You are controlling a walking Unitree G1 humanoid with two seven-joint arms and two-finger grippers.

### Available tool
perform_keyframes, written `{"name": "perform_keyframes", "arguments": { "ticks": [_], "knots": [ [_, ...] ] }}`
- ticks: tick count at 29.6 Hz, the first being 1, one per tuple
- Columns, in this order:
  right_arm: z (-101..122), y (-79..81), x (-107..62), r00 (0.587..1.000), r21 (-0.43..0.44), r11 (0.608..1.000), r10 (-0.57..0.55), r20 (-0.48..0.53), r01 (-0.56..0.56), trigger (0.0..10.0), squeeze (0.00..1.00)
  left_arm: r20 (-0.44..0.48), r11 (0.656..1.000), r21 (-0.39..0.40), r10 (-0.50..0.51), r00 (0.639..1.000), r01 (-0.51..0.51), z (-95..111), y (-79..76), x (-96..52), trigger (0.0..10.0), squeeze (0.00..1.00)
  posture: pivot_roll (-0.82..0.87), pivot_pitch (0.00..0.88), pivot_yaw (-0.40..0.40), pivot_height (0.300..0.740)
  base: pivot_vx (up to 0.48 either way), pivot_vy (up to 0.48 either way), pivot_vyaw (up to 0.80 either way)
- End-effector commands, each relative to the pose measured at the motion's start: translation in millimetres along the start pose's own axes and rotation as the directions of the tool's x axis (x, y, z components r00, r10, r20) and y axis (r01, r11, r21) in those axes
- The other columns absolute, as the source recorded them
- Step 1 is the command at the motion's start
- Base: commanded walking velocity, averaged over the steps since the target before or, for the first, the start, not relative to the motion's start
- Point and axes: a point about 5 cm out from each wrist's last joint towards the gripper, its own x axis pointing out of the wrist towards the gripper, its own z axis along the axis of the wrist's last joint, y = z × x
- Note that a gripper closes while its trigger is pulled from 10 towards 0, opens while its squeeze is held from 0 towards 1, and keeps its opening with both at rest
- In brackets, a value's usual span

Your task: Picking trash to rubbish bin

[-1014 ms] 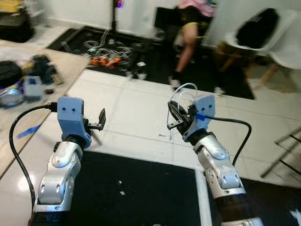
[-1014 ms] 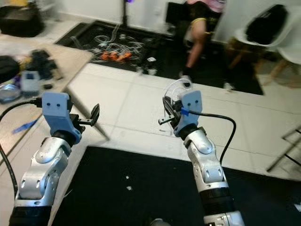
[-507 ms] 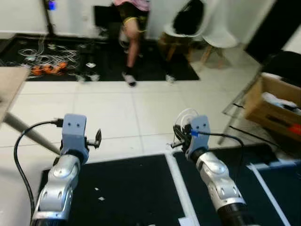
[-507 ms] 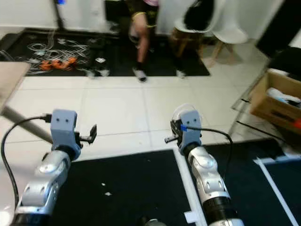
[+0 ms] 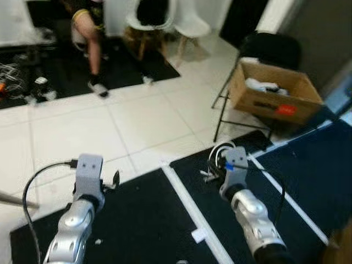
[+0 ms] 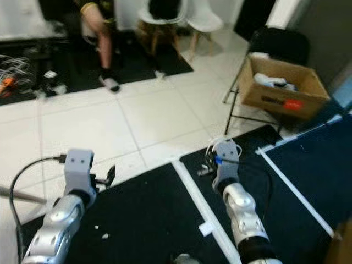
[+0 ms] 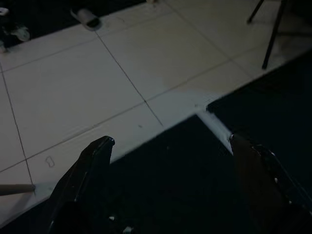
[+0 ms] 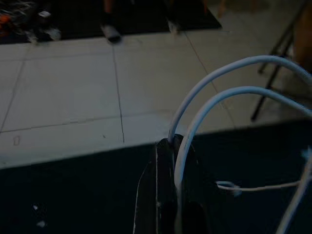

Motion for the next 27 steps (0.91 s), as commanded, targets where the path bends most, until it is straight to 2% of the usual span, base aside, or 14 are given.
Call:
{"name": "perform_keyframes", "arguments": {
  "ticks": [1, 8, 18, 27],
  "knots": [
    [-7, -7.3, -5.7, 1.0, 0.004, 1.0, -0.027, -0.016, 0.027, 10.0, 0.0, -0.01, 1.0, -0.011, -0.006, 1.0, 0.006, -6, -5.9, -1.0, 10.0, 0.0, 0.03, 0.131, -0.068, 0.74, 0.0, 0.0, -0.8],
    [-11, -6.9, -6.3, 1.0, 0.004, 1.0, -0.029, -0.011, 0.029, 10.0, 0.0, 0.01, 1.0, 0.022, -0.009, 1.0, 0.009, -5, -7.7, 1.8, 10.0, 0.0, 0.05, 0.113, -0.042, 0.74, 0.0, 0.0, -0.8],
    [-21, -4.4, -13.8, 0.997, 0.044, 0.996, -0.075, 0.001, 0.075, 10.0, 0.0, -0.017, 0.995, 0.075, -0.061, 0.998, 0.062, -10, -6.7, 7.7, 10.0, 0.0, 0.07, 0.108, 0.064, 0.74, 0.0, 0.0, -0.8],
    [-24, -4.3, -16.6, 0.996, 0.06, 0.994, -0.088, 0.007, 0.087, 10.0, 0.0, -0.022, 0.996, 0.077, -0.051, 0.998, 0.052, -14, -2.3, 9.0, 10.0, 0.0, 0.06, 0.111, 0.064, 0.74, 0.0, 0.0, -0.79]
  ]
}}
